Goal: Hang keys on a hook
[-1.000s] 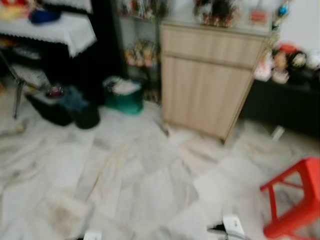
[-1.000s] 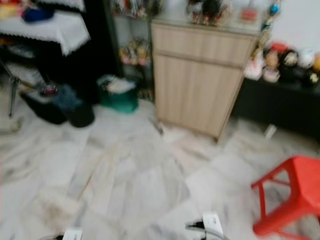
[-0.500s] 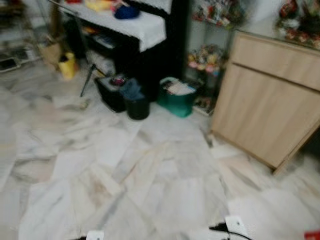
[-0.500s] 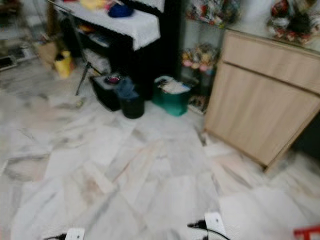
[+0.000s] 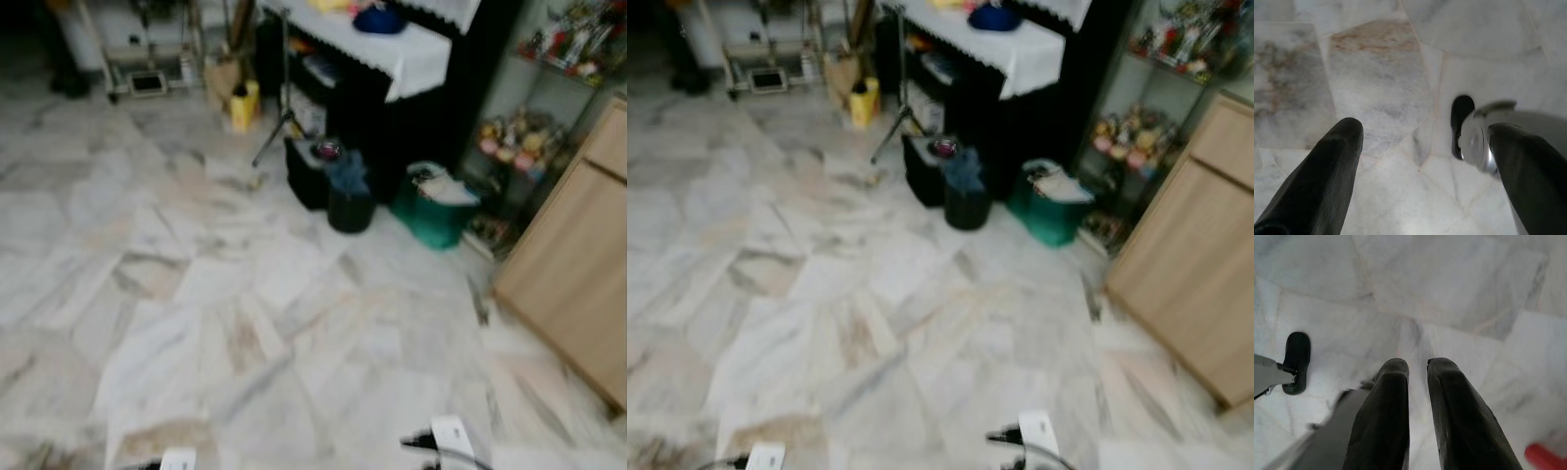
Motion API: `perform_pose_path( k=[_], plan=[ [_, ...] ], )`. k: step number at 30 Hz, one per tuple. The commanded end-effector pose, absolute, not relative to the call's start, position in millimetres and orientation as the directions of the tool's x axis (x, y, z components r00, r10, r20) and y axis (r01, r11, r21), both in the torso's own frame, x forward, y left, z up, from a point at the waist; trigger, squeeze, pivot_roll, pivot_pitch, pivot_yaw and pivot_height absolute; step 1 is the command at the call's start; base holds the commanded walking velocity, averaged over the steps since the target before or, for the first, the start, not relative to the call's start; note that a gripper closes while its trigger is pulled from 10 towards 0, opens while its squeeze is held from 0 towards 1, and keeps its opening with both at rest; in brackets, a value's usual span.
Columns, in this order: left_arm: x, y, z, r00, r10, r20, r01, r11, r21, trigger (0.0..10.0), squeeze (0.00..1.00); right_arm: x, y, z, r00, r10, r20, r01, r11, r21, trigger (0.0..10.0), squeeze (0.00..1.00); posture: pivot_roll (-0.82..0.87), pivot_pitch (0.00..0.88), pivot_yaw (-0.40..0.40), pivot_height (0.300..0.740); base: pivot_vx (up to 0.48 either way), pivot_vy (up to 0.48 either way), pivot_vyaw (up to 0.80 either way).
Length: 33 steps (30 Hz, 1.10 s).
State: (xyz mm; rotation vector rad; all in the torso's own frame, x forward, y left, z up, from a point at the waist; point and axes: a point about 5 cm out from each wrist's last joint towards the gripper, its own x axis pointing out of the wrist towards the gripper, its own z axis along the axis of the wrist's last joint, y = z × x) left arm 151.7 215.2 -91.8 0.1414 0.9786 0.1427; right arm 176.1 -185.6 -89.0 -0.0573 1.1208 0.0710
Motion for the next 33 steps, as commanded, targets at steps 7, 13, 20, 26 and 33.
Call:
perform_pose_path(
  k=[7,13,20,26,33],
  plan=[
    [150.9,207.0,-93.7,0.547,0.168,-0.820,-0.052,0.985,0.166,10.0,0.00,173.3,-192.7,-89.3,0.427,0.010,-0.904,-0.084,0.996,-0.029,10.0,0.00,-0.01,0.000,-0.062,0.740,0.000,0.000,0.80],
    [152.3,208.7,-92.8,0.550,0.175,-0.816,-0.061,0.984,0.170,10.0,0.00,172.7,-191.7,-89.7,0.428,0.011,-0.904,-0.081,0.996,-0.026,10.0,0.00,-0.01,0.000,-0.058,0.740,0.000,0.000,0.80],
    [153.1,208.2,-92.6,0.553,0.177,-0.814,-0.063,0.983,0.171,10.0,0.00,173.1,-192.2,-89.5,0.429,0.010,-0.903,-0.079,0.997,-0.026,10.0,0.00,0.00,0.000,-0.062,0.740,0.000,0.000,0.78],
    [154.2,208.1,-92.1,0.556,0.183,-0.811,-0.078,0.983,0.169,10.0,0.00,174.7,-192.6,-88.8,0.444,-0.007,-0.896,-0.046,0.998,-0.031,10.0,0.00,0.00,0.000,-0.061,0.740,0.000,0.000,0.08],
    [158.5,206.4,-90.6,0.568,0.176,-0.804,-0.060,0.983,0.173,10.0,0.00,175.5,-190.3,-88.7,0.453,-0.002,-0.891,-0.038,0.999,-0.021,10.0,0.00,-0.01,0.000,-0.052,0.740,0.000,0.000,0.00]
  ],
)
